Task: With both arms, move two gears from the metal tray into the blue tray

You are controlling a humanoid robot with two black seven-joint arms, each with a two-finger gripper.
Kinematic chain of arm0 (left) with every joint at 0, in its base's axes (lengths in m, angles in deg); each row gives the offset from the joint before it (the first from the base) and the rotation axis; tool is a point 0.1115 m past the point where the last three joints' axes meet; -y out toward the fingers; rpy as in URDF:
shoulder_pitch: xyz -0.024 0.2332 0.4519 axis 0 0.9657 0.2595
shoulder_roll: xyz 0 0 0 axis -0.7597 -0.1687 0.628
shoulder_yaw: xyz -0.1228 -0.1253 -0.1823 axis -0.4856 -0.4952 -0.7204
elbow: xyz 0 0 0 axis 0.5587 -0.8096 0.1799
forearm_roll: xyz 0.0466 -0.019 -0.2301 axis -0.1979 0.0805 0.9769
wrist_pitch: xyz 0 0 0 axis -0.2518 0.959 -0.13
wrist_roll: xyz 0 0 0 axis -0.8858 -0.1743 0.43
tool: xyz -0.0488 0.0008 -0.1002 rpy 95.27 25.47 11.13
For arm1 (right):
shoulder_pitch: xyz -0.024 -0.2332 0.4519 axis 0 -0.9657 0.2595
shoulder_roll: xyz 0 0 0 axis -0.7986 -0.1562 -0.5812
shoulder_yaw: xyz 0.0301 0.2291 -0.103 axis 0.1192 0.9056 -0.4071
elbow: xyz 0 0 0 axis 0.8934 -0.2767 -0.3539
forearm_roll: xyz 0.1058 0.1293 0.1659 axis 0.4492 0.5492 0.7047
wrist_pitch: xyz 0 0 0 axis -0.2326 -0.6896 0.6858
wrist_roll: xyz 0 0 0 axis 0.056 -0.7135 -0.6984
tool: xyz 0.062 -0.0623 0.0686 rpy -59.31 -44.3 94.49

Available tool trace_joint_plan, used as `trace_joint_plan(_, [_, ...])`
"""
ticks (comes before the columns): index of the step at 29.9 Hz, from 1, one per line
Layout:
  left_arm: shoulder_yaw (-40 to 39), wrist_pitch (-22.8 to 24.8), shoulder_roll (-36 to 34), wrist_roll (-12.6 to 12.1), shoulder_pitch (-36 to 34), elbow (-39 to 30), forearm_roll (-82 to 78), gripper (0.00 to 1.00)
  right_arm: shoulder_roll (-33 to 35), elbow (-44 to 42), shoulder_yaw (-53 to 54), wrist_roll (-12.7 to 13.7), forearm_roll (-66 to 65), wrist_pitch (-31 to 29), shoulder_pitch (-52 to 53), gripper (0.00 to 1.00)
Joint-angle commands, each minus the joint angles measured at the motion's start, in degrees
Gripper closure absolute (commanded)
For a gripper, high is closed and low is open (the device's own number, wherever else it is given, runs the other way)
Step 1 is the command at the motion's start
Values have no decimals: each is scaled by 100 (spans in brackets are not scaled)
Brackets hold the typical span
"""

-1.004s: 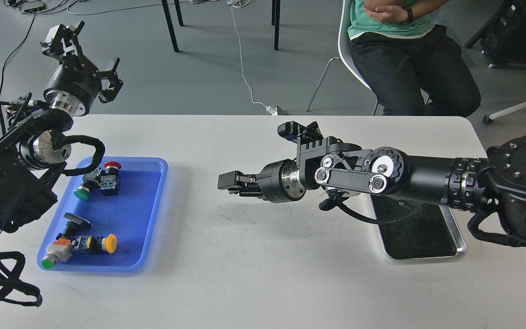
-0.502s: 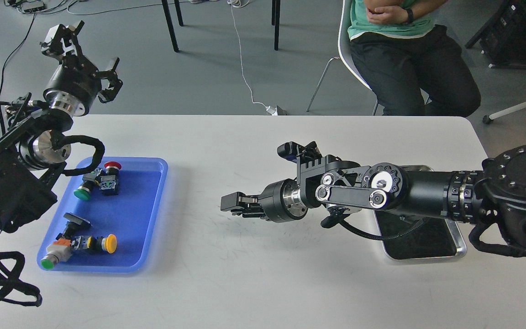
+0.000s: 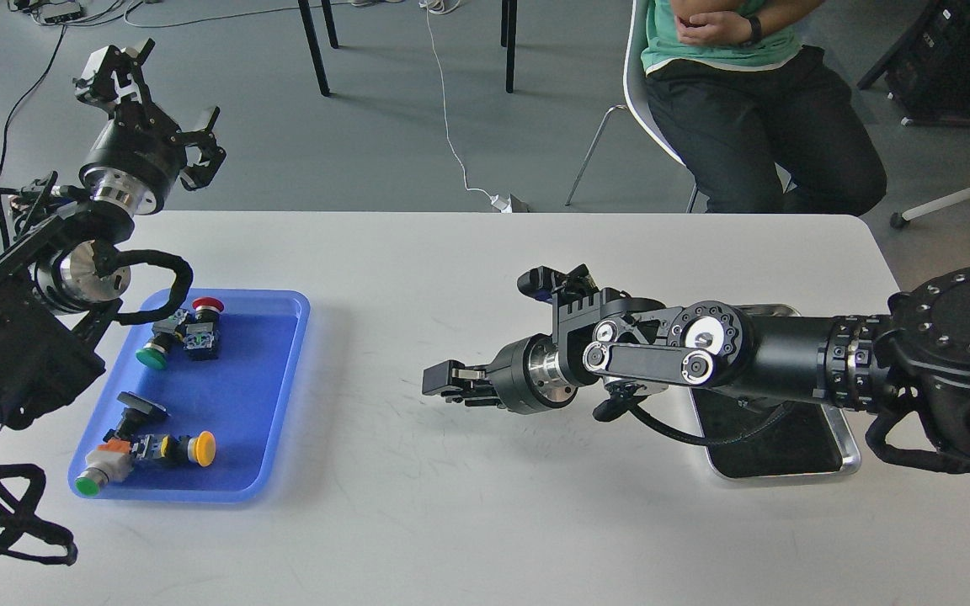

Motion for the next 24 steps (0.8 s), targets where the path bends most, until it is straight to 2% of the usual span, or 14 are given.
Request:
trace_joint_plan(1, [0, 0, 2, 0, 0, 0, 4, 2, 0, 7, 9, -9, 17, -37, -9, 65])
trace_joint_plan(6, [9, 9, -7, 0, 9, 0, 4, 2, 0, -2, 0, 9, 0, -142, -9, 60])
trace_joint_plan(14, [0, 9, -60, 0, 27, 0, 4, 2, 0, -37, 0, 71, 8, -230, 0, 59])
trace_joint_plan(24, [9, 9, -51, -9, 27, 17, -5, 2, 0, -344, 307, 9, 193, -239, 237, 15])
